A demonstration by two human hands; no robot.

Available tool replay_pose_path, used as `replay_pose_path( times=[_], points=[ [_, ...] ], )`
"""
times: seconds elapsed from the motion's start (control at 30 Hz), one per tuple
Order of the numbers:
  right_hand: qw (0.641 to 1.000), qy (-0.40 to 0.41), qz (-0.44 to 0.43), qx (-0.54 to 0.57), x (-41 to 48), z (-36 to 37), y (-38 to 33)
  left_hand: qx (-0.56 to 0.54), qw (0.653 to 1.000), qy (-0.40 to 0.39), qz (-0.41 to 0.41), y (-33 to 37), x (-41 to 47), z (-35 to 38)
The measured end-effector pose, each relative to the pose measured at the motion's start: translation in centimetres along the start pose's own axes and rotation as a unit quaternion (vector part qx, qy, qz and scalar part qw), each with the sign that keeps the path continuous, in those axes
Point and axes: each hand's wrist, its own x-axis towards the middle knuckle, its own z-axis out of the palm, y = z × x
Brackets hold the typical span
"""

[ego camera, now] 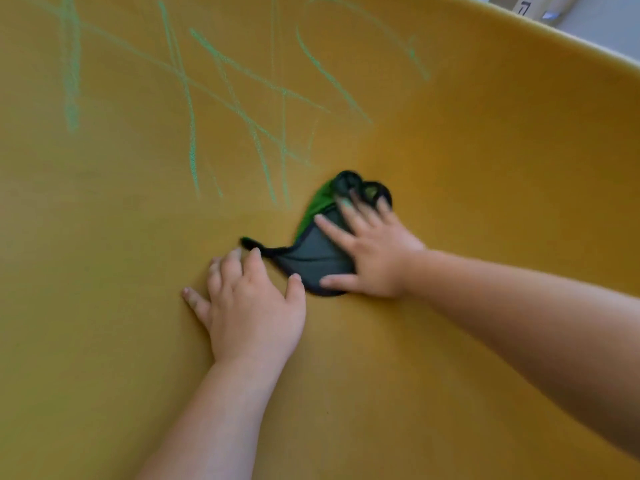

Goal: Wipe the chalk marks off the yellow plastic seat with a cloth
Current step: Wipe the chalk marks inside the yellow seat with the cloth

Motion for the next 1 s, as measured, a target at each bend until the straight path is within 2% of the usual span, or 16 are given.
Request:
replay_pose_path(
  times=[0.03, 0.1, 0.13, 0.2, 0.33, 0.47, 0.57, 0.63, 0.67, 0.73, 0.8, 0.83, 0.93, 1.0],
  points=[
    [0.998, 0.014, 0.034, -0.058, -0.2, -0.7, 3.4, 0.001, 1.000, -0.004, 0.002, -0.1, 0.0, 0.0],
    [0.976, 0.059, 0.158, -0.139, -0.2, -3.2, 10.4, 0.000, 1.000, -0.008, -0.001, 0.1, 0.0, 0.0],
    [0.962, 0.074, 0.214, -0.155, -0.1, -4.4, 12.8, 0.000, 1.000, -0.008, -0.003, 0.3, 0.0, 0.0],
    [0.952, 0.083, 0.265, -0.128, 0.4, -5.3, 13.9, 0.006, 1.000, -0.014, -0.005, 0.7, 0.0, 0.2],
    [0.966, 0.084, 0.241, 0.036, 2.6, -1.6, 5.0, 0.023, 1.000, -0.021, -0.002, 0.9, -0.2, 0.4],
    [0.979, 0.034, 0.117, 0.162, 2.2, 0.0, -5.2, -0.013, 1.000, 0.006, -0.012, 1.0, 0.1, 0.1],
    [0.990, -0.006, -0.036, 0.139, -1.0, 0.4, -7.3, -0.035, 0.999, 0.019, -0.020, 0.8, 0.4, -0.2],
    [0.993, -0.017, -0.076, 0.083, -2.9, 0.6, -3.9, -0.023, 0.999, 0.019, -0.021, 0.4, 0.6, -0.3],
    [0.998, -0.008, -0.051, 0.040, -3.3, 0.7, -0.8, -0.016, 1.000, 0.014, -0.022, 0.2, 0.6, -0.4],
    [0.995, 0.033, 0.084, -0.041, -3.0, -0.4, 6.9, -0.006, 1.000, 0.001, -0.023, 0.1, 0.7, -0.4],
    [0.969, 0.070, 0.217, -0.096, -2.3, -2.1, 12.1, 0.004, 1.000, -0.005, -0.023, 0.1, 0.6, -0.1],
    [0.958, 0.080, 0.257, -0.099, -1.8, -2.4, 12.6, 0.008, 1.000, -0.009, -0.020, 0.2, 0.4, 0.0],
    [0.955, 0.093, 0.283, 0.002, 0.5, -1.2, 7.3, 0.021, 0.999, -0.032, -0.004, 0.4, -0.8, 0.3],
    [0.968, 0.076, 0.222, 0.092, 1.5, -0.1, 0.9, 0.023, 0.999, -0.038, -0.001, 0.4, -1.1, 0.0]
  ],
)
